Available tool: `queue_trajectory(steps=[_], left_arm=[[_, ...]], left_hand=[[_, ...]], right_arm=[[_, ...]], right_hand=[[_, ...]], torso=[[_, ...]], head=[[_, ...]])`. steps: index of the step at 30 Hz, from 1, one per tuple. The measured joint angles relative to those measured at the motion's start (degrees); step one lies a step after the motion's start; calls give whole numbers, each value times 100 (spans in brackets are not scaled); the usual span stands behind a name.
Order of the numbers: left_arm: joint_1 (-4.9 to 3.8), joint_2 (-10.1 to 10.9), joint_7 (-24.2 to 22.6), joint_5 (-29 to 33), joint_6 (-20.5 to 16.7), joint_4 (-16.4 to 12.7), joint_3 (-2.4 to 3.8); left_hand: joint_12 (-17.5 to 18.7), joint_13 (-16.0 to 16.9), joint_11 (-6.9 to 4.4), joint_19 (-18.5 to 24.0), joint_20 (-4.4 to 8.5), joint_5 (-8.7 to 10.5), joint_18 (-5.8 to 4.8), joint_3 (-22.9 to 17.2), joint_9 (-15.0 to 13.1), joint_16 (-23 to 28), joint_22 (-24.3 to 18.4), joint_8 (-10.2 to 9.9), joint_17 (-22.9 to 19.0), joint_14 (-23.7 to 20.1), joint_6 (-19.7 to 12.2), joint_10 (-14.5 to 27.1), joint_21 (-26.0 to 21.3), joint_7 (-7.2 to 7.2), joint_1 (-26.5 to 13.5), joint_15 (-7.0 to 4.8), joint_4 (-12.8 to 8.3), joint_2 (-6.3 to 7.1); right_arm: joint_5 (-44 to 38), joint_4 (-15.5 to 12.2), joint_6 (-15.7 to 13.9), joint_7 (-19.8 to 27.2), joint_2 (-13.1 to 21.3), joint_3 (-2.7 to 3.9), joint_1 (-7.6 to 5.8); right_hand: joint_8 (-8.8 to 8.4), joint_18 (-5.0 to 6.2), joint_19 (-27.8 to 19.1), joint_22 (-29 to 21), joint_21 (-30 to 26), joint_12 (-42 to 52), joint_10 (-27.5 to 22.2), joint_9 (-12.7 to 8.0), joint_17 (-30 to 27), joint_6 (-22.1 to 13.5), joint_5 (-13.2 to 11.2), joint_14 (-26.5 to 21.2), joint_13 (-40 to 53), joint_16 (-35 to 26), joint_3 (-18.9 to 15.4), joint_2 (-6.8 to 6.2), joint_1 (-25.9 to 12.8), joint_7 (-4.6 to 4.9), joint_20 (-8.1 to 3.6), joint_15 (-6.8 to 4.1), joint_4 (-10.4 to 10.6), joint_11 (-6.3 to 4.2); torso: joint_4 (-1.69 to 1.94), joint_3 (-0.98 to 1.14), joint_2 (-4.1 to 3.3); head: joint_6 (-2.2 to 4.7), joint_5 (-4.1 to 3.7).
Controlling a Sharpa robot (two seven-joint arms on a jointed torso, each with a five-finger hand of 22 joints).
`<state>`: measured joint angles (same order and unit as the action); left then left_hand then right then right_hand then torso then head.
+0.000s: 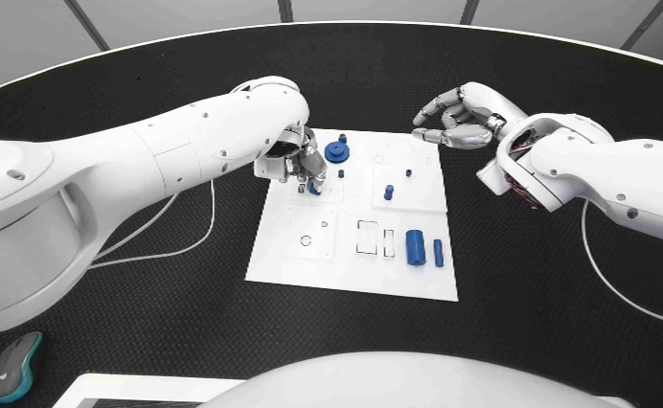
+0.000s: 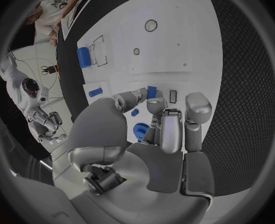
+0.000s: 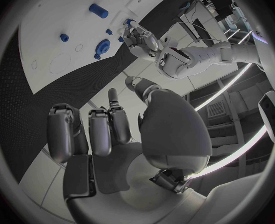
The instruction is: Assemble the parts on the task board
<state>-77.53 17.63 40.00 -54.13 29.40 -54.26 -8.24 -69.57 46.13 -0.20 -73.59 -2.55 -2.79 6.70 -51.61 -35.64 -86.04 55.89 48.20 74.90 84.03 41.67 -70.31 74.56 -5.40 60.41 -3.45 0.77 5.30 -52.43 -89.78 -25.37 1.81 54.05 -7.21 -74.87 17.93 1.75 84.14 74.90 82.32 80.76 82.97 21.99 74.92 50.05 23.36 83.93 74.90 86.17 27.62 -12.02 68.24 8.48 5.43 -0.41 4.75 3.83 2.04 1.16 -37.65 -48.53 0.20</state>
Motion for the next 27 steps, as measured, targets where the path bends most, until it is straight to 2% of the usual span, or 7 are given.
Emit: queue_trajectory(steps=[23,27], left_arm=[[45,-55,0,-45,-174,66,-1],[59,-52,0,-53,-243,61,-1]], left_hand=[[0,-10,-12,-20,20,2,0,-16,-85,0,-1,24,0,0,0,-13,0,0,-21,0,-16,-21],[0,-10,-12,-20,20,16,0,-16,-202,0,5,29,0,0,0,-13,0,0,-21,0,-16,-21]], right_arm=[[0,-14,-11,6,8,0,1],[0,-16,-11,6,11,0,1]], right_hand=[[39,0,0,0,0,0,0,0,-1,0,32,0,4,0,0,0,0,0,0,0,0,0],[39,0,0,0,0,0,0,0,-1,0,32,0,4,0,0,0,0,0,0,0,0,0]], torso=[[2,-3,-9],[1,-3,-8]], head=[[-29,-10],[-34,-15]])
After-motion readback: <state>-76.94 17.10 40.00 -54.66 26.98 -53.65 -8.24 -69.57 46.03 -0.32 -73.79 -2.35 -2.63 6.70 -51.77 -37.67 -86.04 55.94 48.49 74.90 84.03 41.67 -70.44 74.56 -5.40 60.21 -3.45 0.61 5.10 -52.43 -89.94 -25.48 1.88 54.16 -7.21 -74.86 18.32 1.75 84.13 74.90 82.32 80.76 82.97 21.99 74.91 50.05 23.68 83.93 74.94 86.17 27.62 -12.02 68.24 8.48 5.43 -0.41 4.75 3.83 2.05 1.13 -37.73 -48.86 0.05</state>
